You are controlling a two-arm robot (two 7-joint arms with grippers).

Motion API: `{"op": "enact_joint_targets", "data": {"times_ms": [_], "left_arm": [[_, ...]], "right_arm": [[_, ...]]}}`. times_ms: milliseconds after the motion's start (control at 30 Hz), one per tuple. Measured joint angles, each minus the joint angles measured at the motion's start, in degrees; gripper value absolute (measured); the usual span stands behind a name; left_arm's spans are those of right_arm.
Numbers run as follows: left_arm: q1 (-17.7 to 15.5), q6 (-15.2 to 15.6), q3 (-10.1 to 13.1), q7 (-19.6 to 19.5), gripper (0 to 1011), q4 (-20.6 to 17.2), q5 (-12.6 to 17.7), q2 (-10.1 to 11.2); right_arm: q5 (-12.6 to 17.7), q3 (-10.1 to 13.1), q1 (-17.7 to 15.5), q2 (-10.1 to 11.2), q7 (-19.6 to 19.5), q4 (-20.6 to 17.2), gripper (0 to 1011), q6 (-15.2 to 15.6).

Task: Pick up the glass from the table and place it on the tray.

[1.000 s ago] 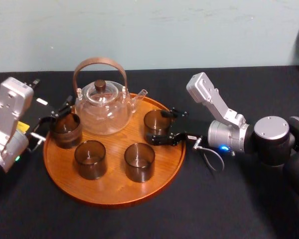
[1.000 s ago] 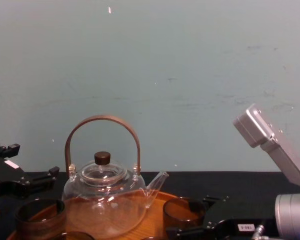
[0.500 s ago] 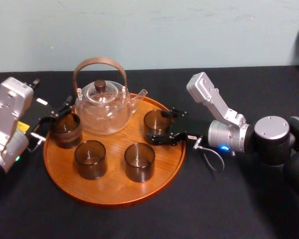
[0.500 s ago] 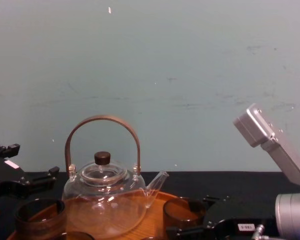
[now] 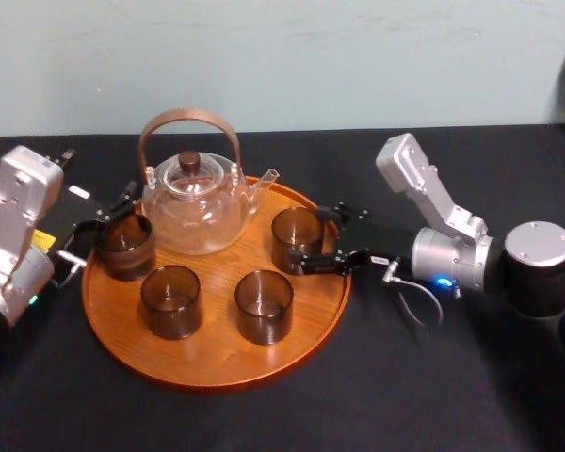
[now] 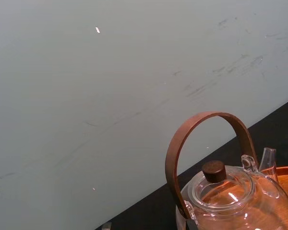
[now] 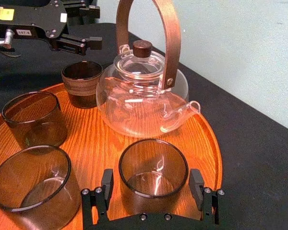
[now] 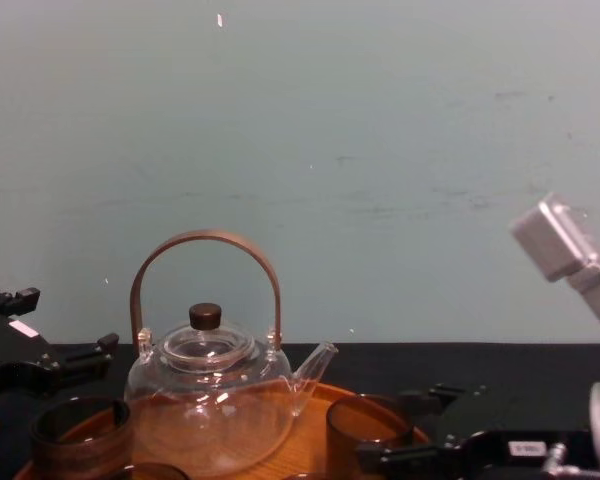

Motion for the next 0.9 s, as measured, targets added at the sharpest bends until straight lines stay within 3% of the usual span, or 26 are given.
{"op": "enact_joint_targets", "data": {"times_ms": [133,667,900], "left_arm": [[0.0,0.0,0.0,0.0,1001,0.0,0.0,0.0],[0.0,0.0,0.0,0.0,1001,0.0,0.0,0.0],[0.0,0.0,0.0,0.0,1001,0.0,0.0,0.0]], "right_arm": [[0.78,0.68,-1.38,1.56,-0.05,-2.23,1002,0.43],[6.06,5.59,-9.5,11.47,-0.1,-13.9,1002,0.27],[7.41,8.22,-11.84,12.72,-3.8,-15.86,1002,0.17]]}}
